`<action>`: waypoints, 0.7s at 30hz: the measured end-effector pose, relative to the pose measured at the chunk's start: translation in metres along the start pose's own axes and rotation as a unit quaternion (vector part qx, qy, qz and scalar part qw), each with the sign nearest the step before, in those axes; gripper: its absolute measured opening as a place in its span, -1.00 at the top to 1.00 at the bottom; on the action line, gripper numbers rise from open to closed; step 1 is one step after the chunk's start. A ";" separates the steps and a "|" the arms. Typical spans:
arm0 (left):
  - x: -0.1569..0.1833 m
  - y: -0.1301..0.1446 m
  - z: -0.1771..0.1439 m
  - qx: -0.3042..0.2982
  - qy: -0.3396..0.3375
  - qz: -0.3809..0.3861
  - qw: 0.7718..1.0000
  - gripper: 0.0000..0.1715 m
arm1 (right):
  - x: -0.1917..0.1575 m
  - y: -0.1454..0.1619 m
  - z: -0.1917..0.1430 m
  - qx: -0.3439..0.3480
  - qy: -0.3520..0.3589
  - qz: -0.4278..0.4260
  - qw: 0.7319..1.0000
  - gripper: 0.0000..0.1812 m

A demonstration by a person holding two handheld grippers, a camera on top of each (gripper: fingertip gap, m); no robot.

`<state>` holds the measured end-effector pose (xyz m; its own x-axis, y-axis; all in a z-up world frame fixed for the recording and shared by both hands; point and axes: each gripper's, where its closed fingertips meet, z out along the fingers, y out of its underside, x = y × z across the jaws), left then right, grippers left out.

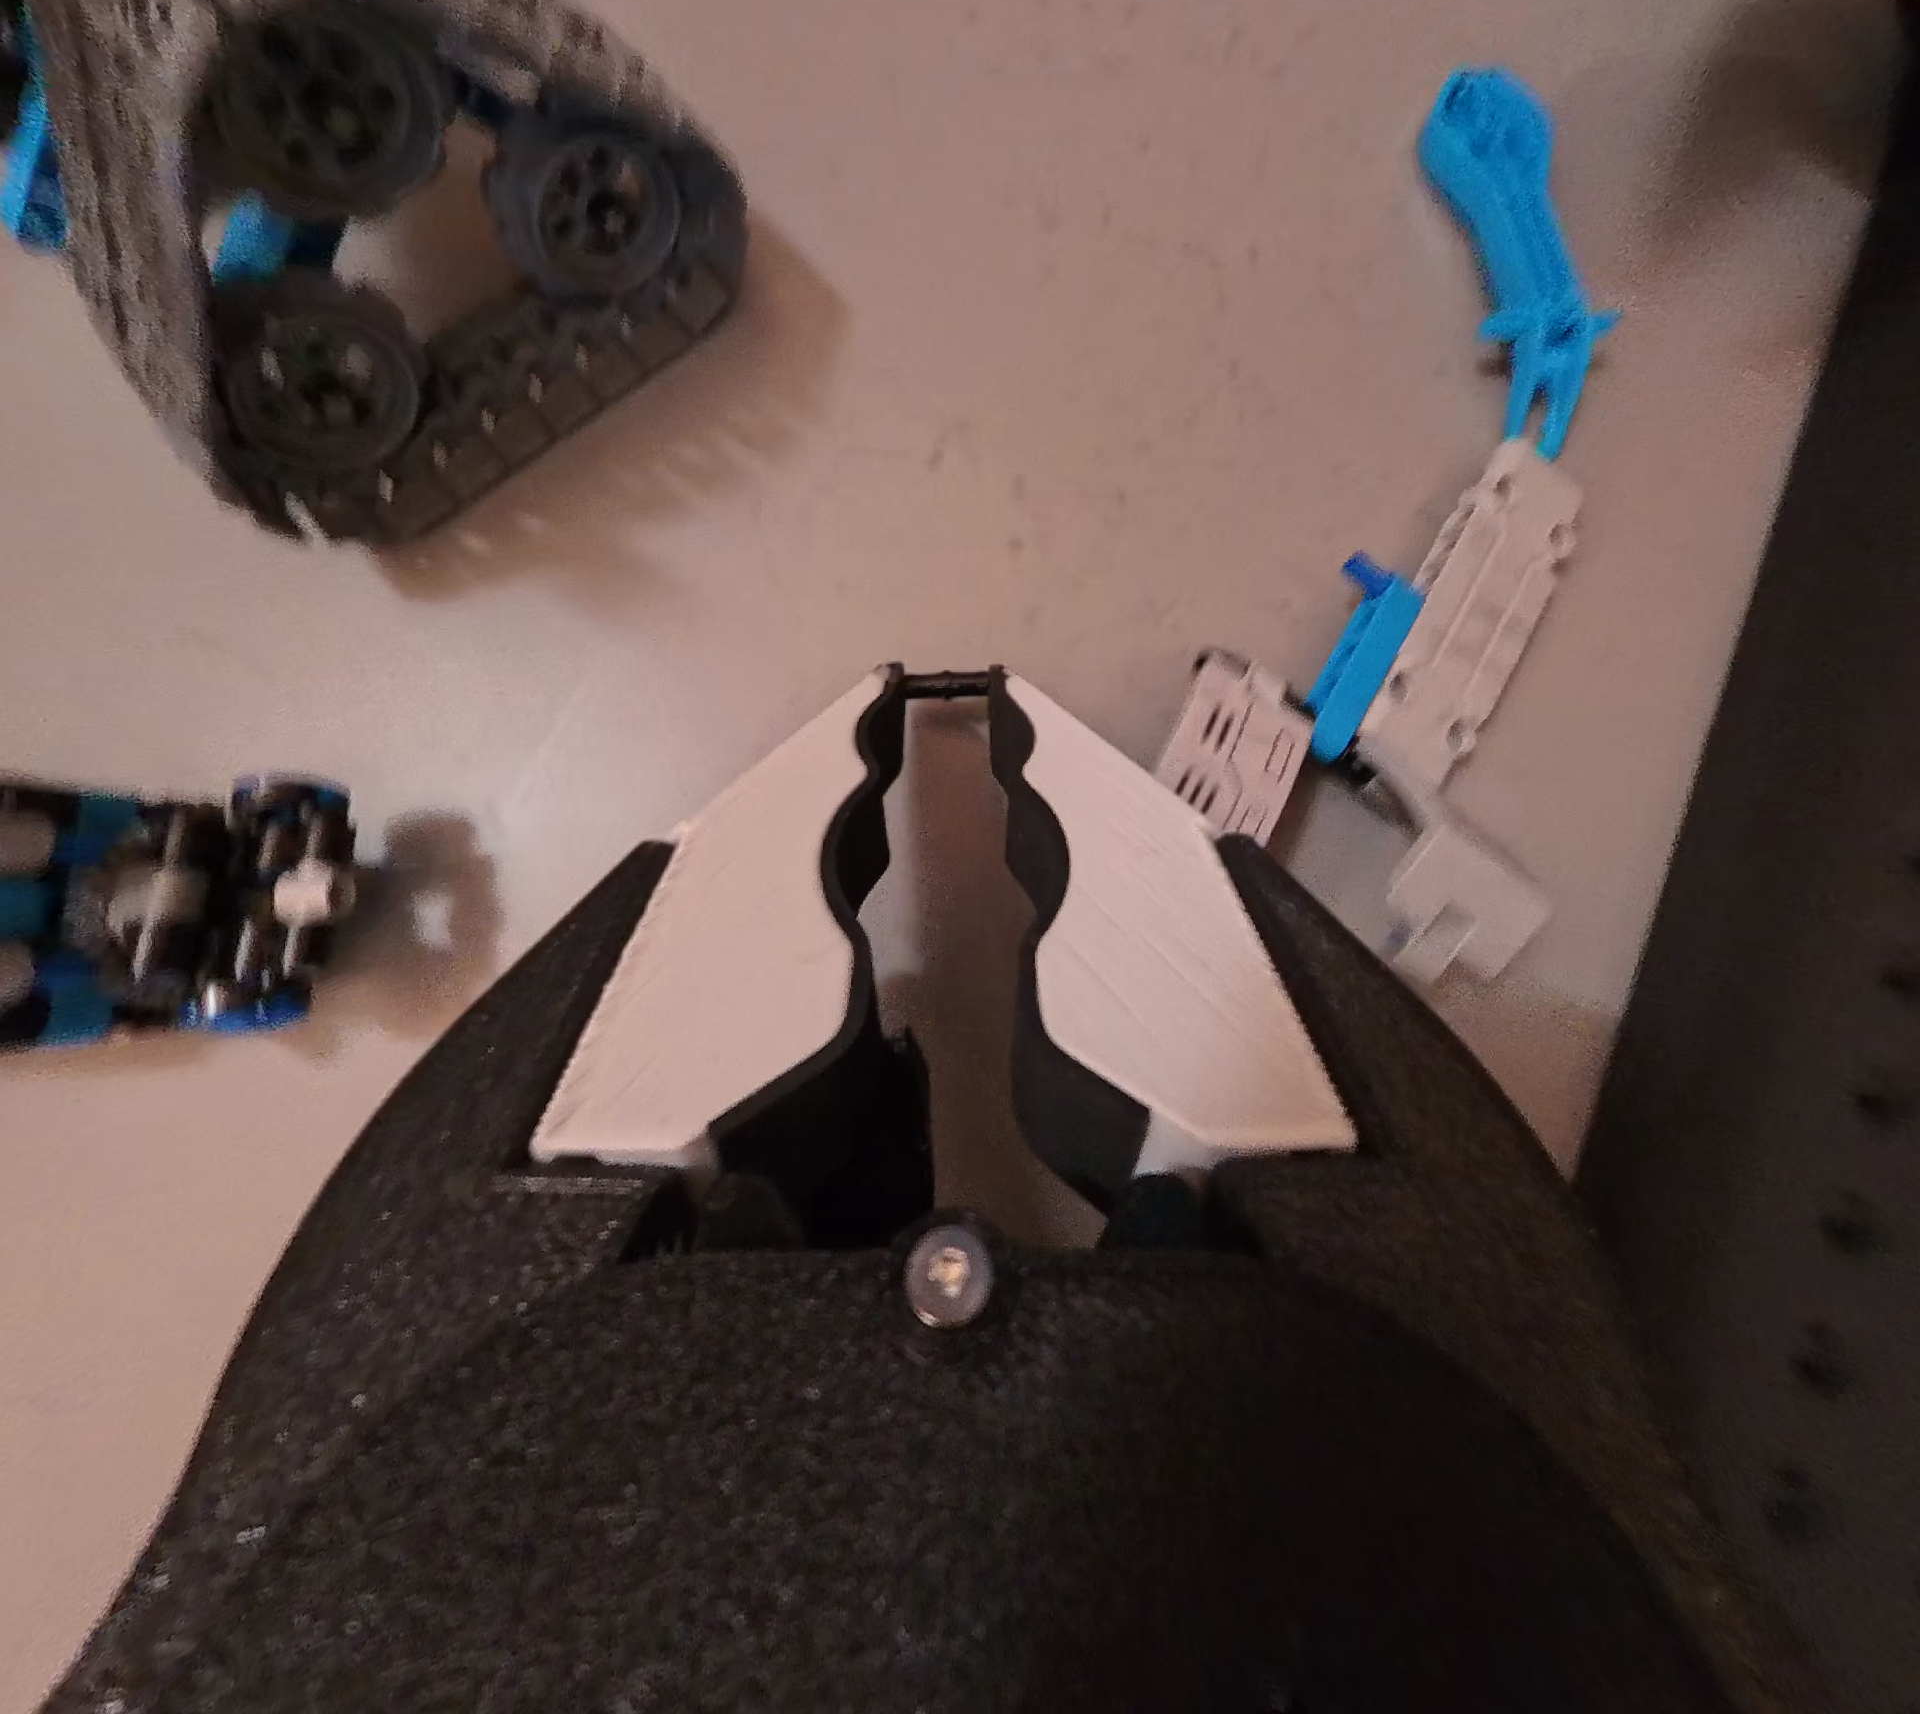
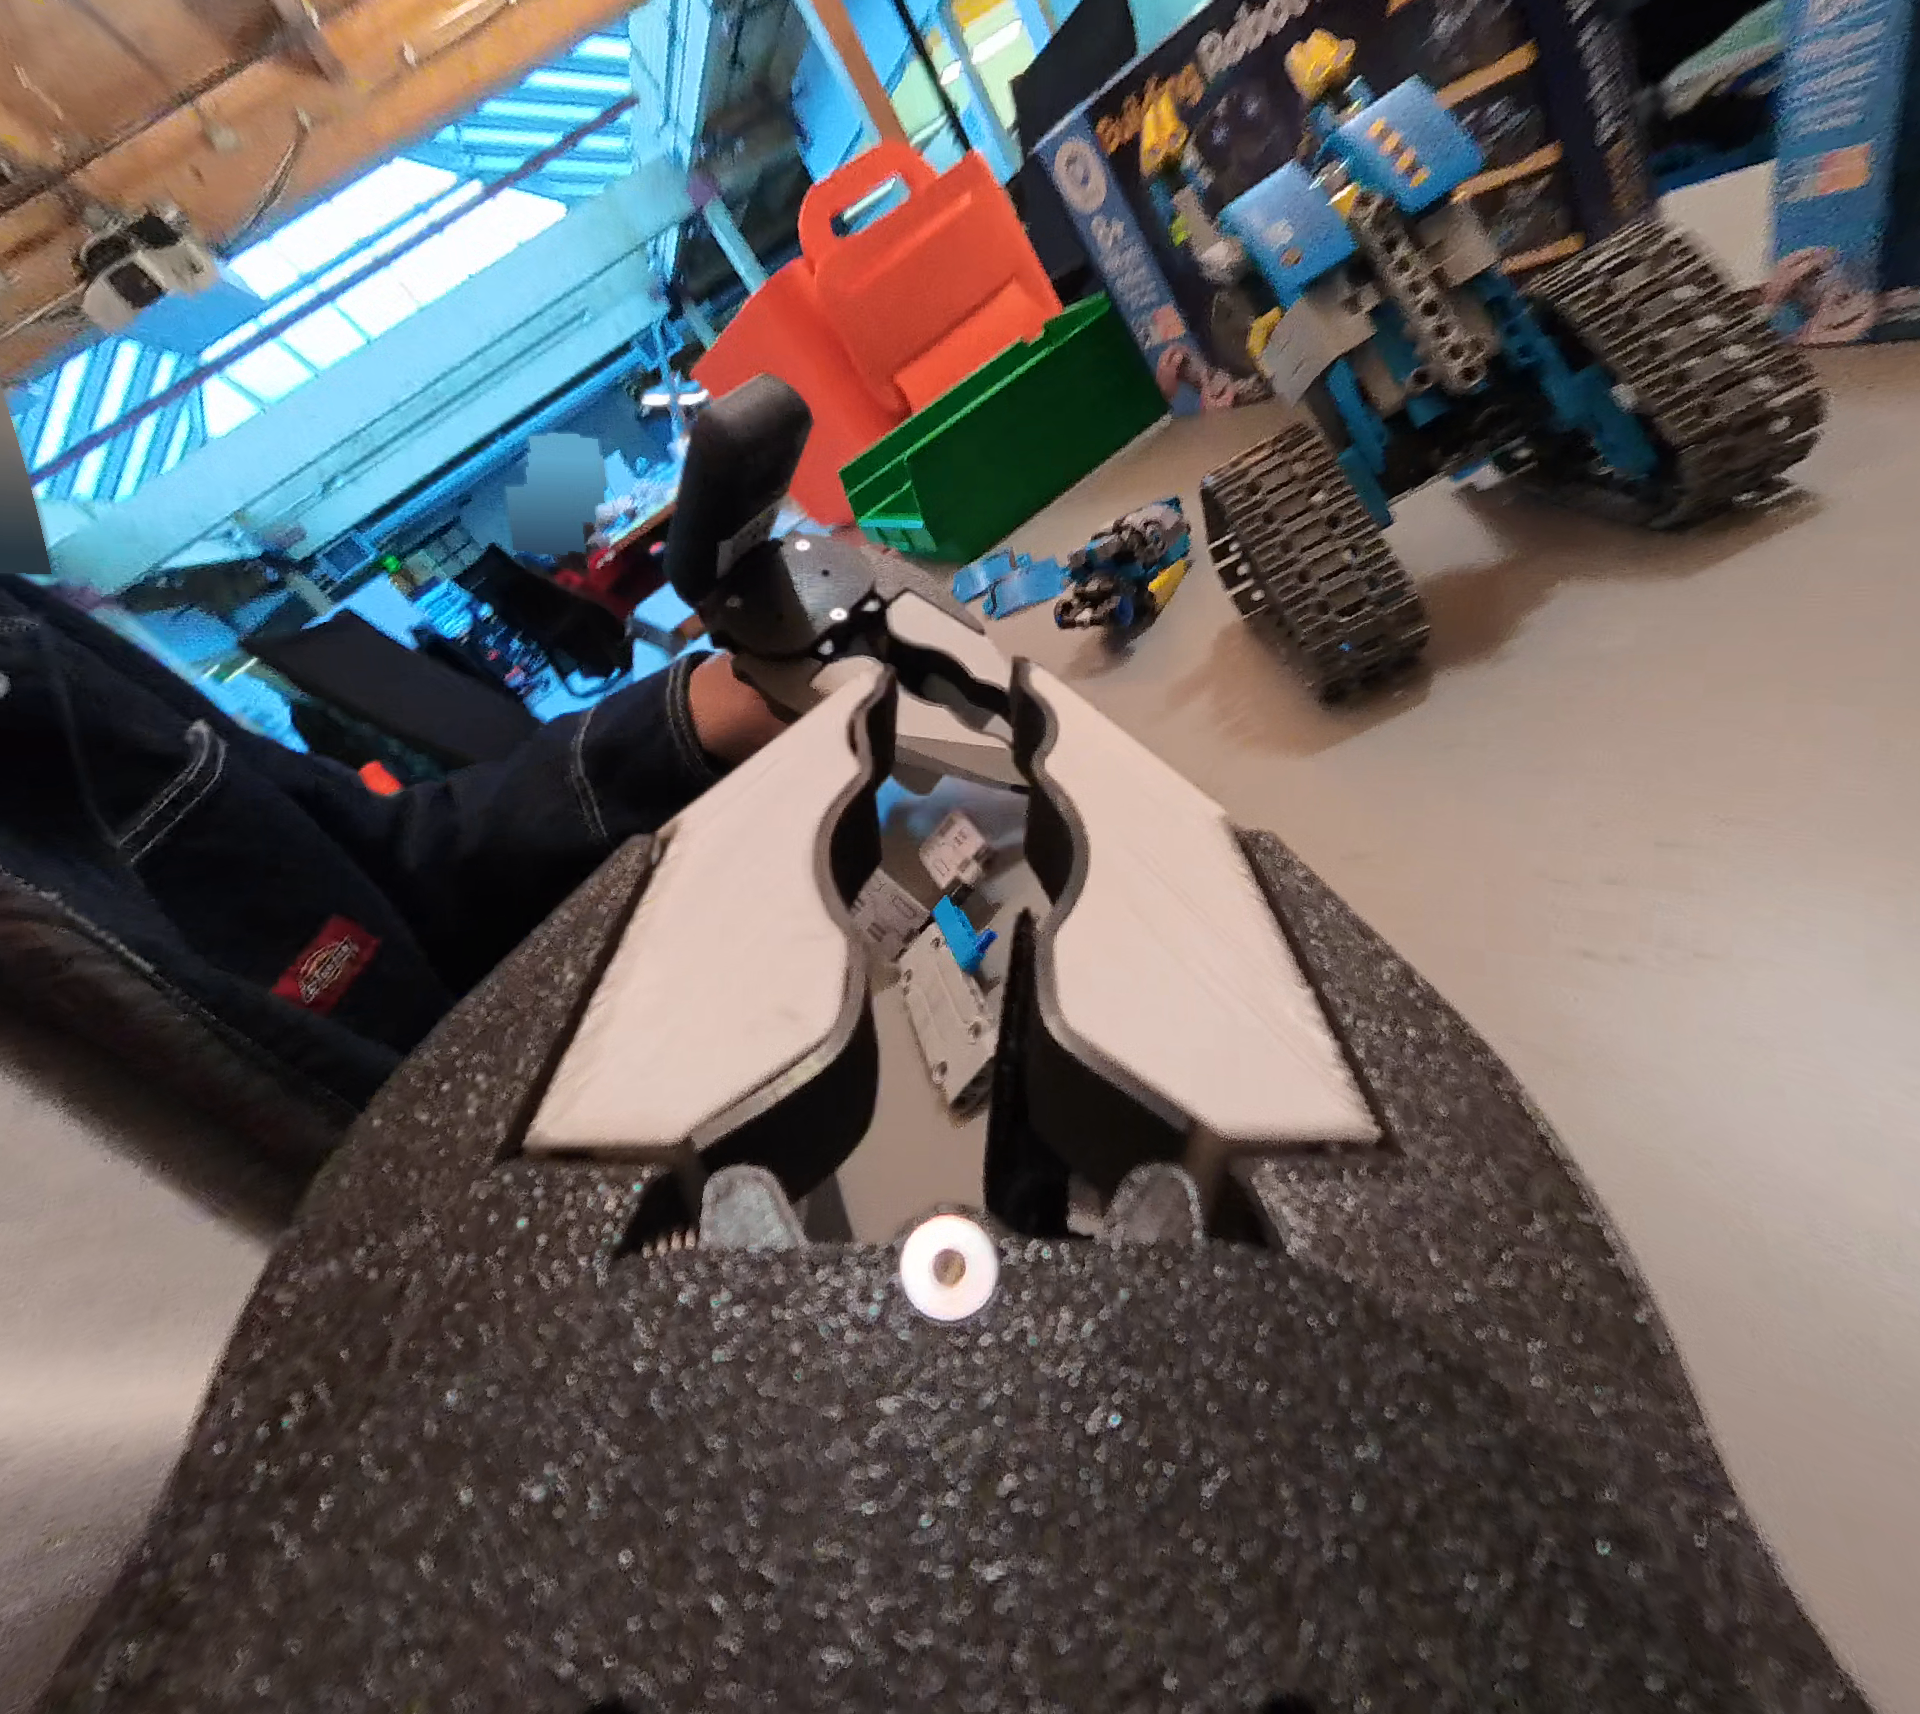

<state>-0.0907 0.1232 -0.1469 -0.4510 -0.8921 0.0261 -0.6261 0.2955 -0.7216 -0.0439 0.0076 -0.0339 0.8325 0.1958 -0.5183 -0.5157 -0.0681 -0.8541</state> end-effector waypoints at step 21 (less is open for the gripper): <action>0.037 -0.191 0.201 0.010 0.040 0.091 0.995 0.69 | 0.040 -0.031 -0.082 0.091 0.119 0.008 0.989 0.75</action>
<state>0.1400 -0.0350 -0.1469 -0.6056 -0.7940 -0.0525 -0.5172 0.4429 -0.7324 0.0220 -0.0622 -0.0318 0.8368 -0.0416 -0.5460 -0.5390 0.1127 -0.8347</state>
